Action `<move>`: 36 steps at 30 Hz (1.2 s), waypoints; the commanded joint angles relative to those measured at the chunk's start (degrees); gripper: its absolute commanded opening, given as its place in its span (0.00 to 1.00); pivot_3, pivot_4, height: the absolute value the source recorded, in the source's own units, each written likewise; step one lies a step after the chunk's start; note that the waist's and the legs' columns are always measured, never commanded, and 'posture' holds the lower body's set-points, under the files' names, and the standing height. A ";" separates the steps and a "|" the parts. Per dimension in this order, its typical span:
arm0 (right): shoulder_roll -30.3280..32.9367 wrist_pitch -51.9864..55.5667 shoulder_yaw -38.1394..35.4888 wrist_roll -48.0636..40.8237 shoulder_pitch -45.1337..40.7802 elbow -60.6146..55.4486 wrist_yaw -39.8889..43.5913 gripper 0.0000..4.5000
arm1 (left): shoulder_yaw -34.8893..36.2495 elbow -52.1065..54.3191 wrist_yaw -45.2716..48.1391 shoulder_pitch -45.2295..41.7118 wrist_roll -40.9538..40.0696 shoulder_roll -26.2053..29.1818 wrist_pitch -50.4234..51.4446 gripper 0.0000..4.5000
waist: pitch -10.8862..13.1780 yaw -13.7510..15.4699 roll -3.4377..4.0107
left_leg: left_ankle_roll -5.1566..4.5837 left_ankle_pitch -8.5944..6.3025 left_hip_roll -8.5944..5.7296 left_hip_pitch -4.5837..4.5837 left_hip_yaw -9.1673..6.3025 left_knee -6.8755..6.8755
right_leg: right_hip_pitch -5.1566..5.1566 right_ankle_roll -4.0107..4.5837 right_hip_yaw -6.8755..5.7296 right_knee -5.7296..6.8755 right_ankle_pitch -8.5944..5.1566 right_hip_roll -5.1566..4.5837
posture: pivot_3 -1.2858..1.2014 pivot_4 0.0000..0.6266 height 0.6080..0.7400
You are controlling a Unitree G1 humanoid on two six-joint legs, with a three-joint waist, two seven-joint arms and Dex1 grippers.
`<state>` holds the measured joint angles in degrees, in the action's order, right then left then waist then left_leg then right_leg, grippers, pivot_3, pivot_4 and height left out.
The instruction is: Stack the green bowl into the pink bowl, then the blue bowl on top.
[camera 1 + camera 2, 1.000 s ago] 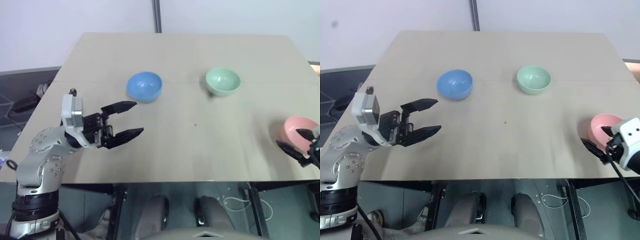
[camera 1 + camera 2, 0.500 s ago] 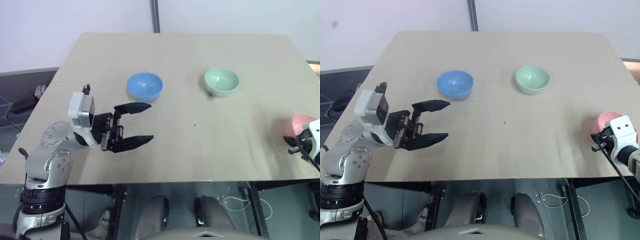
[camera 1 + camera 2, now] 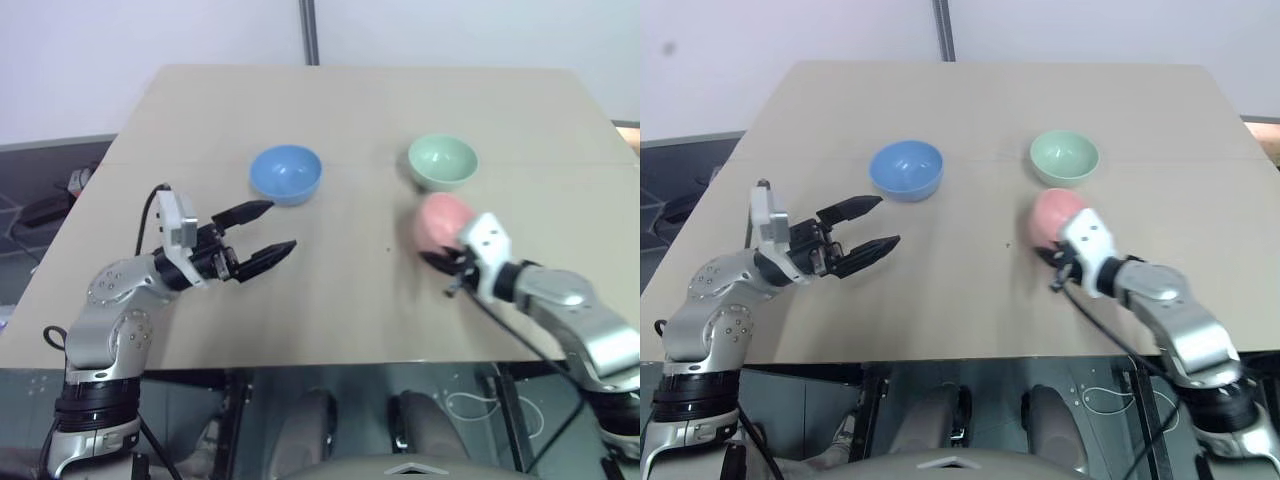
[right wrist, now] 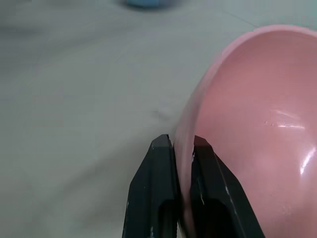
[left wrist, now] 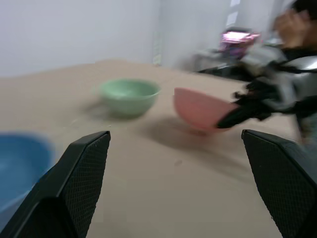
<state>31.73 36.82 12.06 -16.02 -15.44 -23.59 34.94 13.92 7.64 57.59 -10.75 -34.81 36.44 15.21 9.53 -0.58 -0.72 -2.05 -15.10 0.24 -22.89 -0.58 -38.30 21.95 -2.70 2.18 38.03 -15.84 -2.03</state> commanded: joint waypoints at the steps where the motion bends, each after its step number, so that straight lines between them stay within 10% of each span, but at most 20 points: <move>1: -1.77 -1.45 4.46 2.53 -2.51 2.86 1.15 0.01 | 0.78 0.86 -4.07 -0.34 3.53 -0.29 -2.64 1.00 | -0.03 0.21 -0.05 | 0.00 0.00 -0.05 -0.04 -0.01 0.00 | 0.01 0.00 -0.06 -0.01 0.00 -0.05 | 0.52 0.24 1.00; 10: 0.80 -3.65 3.53 6.59 -3.87 3.12 2.51 0.86 | 0.70 5.27 -6.79 1.41 4.23 -0.60 -2.85 1.00 | -0.02 -0.11 -0.07 | 0.01 -0.01 -0.08 -0.08 -0.05 0.04 | 0.08 0.01 0.01 0.00 0.02 -0.24 | 0.52 0.24 1.00; 18: 2.90 -2.81 -10.94 -5.29 -10.69 1.97 8.21 0.86 | 1.67 8.06 2.00 2.60 -6.81 -0.48 0.16 1.00 | -0.01 -0.22 -0.06 | 0.00 -0.02 -0.06 -0.11 -0.07 0.05 | 0.09 0.02 0.03 -0.01 0.02 -0.27 | 0.52 0.24 1.00; 28: 4.50 -44.67 0.94 20.26 -36.44 65.98 9.90 0.86 | 4.68 11.15 6.89 4.66 -15.25 0.23 2.30 1.00 | 0.07 -1.25 0.04 | 0.02 0.00 -0.06 -0.01 0.22 0.13 | 0.17 0.04 0.06 0.02 0.02 -0.15 | 0.52 0.24 1.00; 33: 0.94 -55.04 4.05 26.81 -44.00 82.35 7.75 0.86 | 6.66 14.32 4.45 8.07 -15.50 0.15 2.51 1.00 | 0.07 -1.95 0.04 | 0.27 0.15 -0.05 -0.48 0.33 0.13 | 0.65 0.02 0.16 -0.01 0.03 -0.16 | 0.52 0.24 1.00; 36: -0.25 -58.19 4.68 29.20 -46.04 87.16 6.38 0.70 | 7.59 15.90 3.18 9.81 -15.86 0.08 2.49 1.00 | 0.07 -1.89 0.03 | 0.30 0.17 -0.05 -0.97 0.34 -0.02 | 1.16 0.01 0.18 0.16 0.04 -0.17 | 0.52 0.24 1.00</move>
<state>31.05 -19.13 17.12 12.47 -59.65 63.05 42.08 19.64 20.45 61.28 -1.20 -49.68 36.18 18.20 9.61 -2.47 -0.68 -1.74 -14.92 0.20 -23.85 -0.25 -38.31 23.12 -2.69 2.35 38.23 -15.81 -2.20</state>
